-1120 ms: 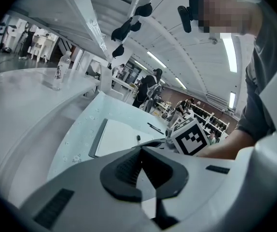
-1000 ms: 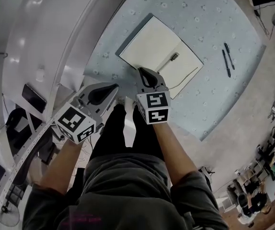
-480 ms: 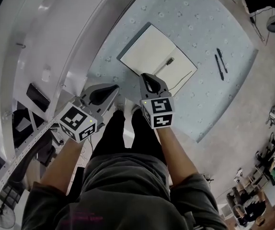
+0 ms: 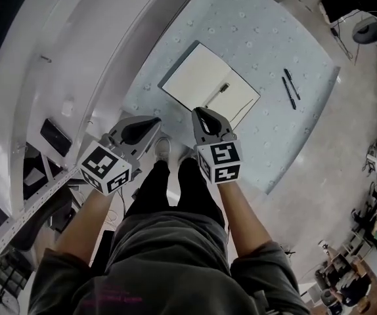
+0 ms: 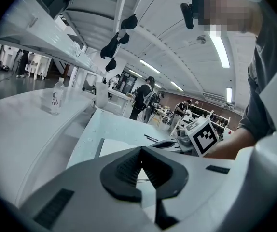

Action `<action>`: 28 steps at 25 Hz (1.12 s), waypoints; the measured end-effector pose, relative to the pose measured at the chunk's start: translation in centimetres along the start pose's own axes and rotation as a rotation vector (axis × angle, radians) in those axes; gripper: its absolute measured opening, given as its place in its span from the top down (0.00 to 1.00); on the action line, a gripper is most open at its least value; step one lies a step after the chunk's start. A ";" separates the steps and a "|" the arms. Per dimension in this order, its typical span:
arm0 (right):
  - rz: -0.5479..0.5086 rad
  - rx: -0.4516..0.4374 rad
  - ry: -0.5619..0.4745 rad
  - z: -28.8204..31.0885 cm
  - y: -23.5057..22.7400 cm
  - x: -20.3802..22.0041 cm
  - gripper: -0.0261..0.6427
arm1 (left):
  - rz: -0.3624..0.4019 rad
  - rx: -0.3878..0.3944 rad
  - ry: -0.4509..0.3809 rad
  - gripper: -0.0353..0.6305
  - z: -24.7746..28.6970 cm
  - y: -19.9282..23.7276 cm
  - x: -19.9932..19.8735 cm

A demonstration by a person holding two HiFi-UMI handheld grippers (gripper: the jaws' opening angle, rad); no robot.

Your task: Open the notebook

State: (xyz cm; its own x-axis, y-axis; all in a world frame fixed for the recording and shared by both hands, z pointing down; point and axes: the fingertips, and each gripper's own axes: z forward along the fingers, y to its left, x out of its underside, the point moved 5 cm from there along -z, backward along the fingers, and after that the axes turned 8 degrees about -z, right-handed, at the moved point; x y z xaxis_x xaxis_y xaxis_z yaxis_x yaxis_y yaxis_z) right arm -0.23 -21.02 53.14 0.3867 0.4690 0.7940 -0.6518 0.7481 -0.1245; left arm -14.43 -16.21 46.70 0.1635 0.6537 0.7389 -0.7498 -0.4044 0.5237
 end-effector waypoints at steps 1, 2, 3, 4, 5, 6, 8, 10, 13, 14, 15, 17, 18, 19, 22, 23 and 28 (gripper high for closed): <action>-0.004 0.001 -0.010 -0.5 0.2 -0.3 0.94 | 0.007 0.004 -0.006 0.94 -0.1 -0.3 -0.2; -0.007 0.003 -0.019 -1.1 0.3 -0.6 0.94 | 0.013 0.009 -0.011 0.94 -0.3 -0.5 -0.5; -0.009 0.005 -0.029 -1.6 0.4 -0.9 0.94 | 0.019 0.013 -0.017 0.94 -0.4 -0.8 -0.7; -0.012 0.008 -0.039 -2.2 0.5 -1.3 0.94 | 0.025 0.018 -0.023 0.94 -0.5 -1.1 -1.0; -0.015 0.011 -0.049 -2.8 0.6 -1.7 0.94 | 0.031 0.023 -0.029 0.94 -0.6 -1.4 -1.4; -0.019 0.015 -0.059 -3.4 0.7 -2.1 0.94 | 0.038 0.027 -0.036 0.94 -0.8 -1.7 -1.7; -0.028 0.023 -0.082 -4.5 0.8 -2.9 0.94 | 0.052 0.035 -0.049 0.94 -1.1 -2.3 -2.4; -0.038 0.034 -0.107 -5.8 0.9 -3.7 0.94 | 0.063 0.041 -0.064 0.94 -1.5 -2.9 -3.0; -0.050 0.052 -0.132 -7.5 1.1 -4.7 0.95 | 0.076 0.049 -0.085 0.94 -2.2 -3.8 -3.8; -0.053 0.059 -0.139 -8.0 1.2 -5.0 0.95 | 0.080 0.052 -0.091 0.94 -2.5 -4.1 -4.0; -0.055 0.065 -0.145 -8.5 1.4 -5.2 0.95 | 0.086 0.055 -0.097 0.94 -2.8 -4.4 -4.3; -0.059 0.079 -0.158 -9.4 1.7 -5.7 0.95 | 0.101 0.061 -0.107 0.94 -3.3 -4.9 -4.7; -0.062 0.085 -0.164 -9.9 1.9 -5.8 0.95 | 0.108 0.065 -0.111 0.94 -3.6 -5.1 -4.9; -0.063 0.090 -0.168 -10.4 2.1 -5.9 0.95 | 0.115 0.069 -0.114 0.94 -3.9 -5.4 -5.1; -0.064 0.112 -0.178 -11.7 2.6 -6.1 0.95 | 0.137 0.082 -0.122 0.94 -4.6 -6.3 -5.5; -0.065 0.119 -0.181 -12.1 2.7 -6.2 0.95 | 0.143 0.086 -0.125 0.94 -4.8 -6.5 -5.6; -0.070 0.144 -0.202 -14.3 3.5 -6.7 0.95 | 0.169 0.109 -0.139 0.94 -6.0 -7.8 -6.0</action>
State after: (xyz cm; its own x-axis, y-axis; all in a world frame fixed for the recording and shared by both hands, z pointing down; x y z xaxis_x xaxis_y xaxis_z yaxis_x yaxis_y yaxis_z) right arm 4.17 -14.82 38.83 0.3051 0.3047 0.9023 -0.7200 0.6939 0.0091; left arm -13.39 -13.15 35.65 0.1339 0.4802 0.8669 -0.7017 -0.5717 0.4251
